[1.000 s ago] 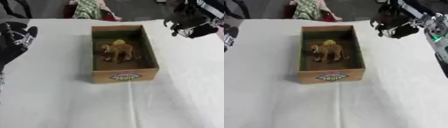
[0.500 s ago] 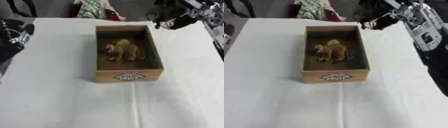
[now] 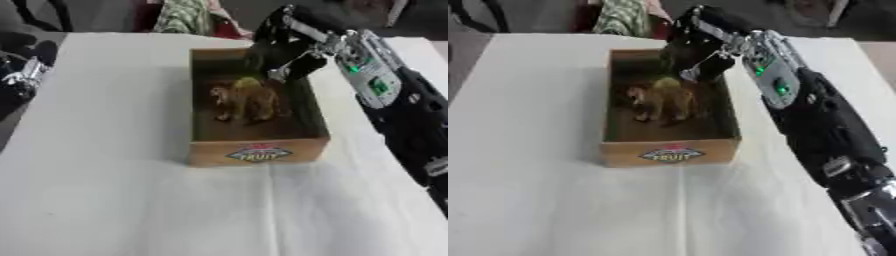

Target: Pick up objects on the table and place them in the box.

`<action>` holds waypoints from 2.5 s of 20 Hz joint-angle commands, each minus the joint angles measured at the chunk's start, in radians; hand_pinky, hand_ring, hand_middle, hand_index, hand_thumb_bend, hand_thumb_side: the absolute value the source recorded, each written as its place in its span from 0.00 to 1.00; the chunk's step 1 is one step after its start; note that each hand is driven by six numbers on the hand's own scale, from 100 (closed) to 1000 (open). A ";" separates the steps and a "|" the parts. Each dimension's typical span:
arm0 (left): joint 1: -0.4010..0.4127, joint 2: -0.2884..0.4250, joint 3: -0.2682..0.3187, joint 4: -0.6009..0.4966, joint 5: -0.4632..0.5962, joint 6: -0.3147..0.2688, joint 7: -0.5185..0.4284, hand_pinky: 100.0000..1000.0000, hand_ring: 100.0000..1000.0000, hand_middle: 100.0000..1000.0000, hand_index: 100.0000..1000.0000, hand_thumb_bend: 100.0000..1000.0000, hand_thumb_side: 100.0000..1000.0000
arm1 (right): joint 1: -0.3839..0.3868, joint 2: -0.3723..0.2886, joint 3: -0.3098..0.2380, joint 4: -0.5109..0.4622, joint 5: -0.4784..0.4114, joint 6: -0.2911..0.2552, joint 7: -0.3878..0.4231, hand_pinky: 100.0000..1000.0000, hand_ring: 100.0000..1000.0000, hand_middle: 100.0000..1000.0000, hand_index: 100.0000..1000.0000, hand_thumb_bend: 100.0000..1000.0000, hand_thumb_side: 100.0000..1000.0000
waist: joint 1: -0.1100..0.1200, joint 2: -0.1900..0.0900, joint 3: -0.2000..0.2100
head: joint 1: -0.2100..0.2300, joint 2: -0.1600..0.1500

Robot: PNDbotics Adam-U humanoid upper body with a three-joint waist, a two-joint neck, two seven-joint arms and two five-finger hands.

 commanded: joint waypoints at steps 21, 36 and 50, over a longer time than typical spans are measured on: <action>0.014 0.014 0.010 -0.018 0.001 0.005 -0.007 0.50 0.43 0.46 0.65 0.41 0.37 | 0.049 -0.048 0.001 -0.094 -0.103 -0.012 0.211 0.74 0.84 0.83 0.86 0.44 0.30 | 0.003 -0.020 -0.034 | 0.024 -0.003; 0.047 0.027 0.037 -0.014 -0.003 0.010 0.017 0.50 0.43 0.46 0.65 0.40 0.36 | 0.269 -0.235 -0.159 -0.358 -0.266 -0.098 0.078 0.81 0.86 0.86 0.89 0.43 0.31 | -0.001 -0.021 -0.083 | 0.083 -0.001; 0.088 0.040 0.056 -0.004 0.001 0.004 0.054 0.50 0.44 0.47 0.66 0.41 0.35 | 0.592 -0.244 -0.366 -0.603 -0.507 0.132 -0.162 0.71 0.77 0.77 0.85 0.31 0.13 | 0.003 -0.025 -0.112 | 0.100 -0.001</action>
